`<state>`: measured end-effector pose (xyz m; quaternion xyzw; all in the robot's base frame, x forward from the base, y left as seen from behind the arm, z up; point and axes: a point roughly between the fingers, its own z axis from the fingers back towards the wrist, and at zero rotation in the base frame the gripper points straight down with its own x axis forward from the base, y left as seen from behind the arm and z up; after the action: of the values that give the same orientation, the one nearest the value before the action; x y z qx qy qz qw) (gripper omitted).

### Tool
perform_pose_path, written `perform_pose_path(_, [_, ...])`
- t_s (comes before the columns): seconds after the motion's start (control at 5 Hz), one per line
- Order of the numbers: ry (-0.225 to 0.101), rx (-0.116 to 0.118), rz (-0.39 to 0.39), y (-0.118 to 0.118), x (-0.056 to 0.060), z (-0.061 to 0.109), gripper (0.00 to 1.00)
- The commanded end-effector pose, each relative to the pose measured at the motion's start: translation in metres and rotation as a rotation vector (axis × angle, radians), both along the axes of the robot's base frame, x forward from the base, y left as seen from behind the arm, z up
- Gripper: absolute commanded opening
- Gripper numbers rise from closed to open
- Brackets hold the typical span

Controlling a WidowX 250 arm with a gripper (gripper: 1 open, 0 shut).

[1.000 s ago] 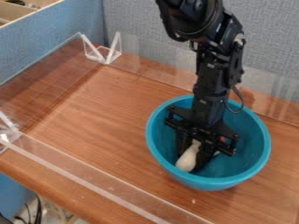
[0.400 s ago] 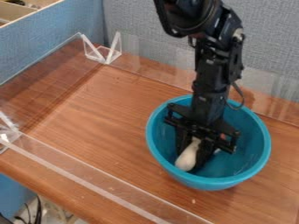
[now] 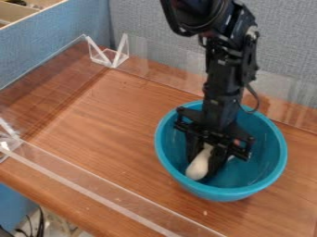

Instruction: Remove the mushroom from inside the blue bowl and put it on the table

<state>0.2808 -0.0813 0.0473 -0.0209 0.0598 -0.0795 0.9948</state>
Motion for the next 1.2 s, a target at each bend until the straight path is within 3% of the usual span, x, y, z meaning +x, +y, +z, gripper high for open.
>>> perform_pose_path(0.0, [-0.079, -0.021, -0.012, -0.006, 0.003, 0.024, 0.0])
perform_pose_path(0.4, [-0.09, -0.03, -0.011, -0.008, 0.001, 0.027, 0.0])
perform_pose_path(0.6, [-0.113, -0.038, -0.012, -0.005, -0.001, 0.04, 0.0])
perform_pose_path(0.8, [-0.153, -0.038, 0.006, 0.006, -0.004, 0.066, 0.0])
perform_pose_path(1.0, [-0.192, -0.009, 0.068, 0.038, -0.001, 0.101, 0.0])
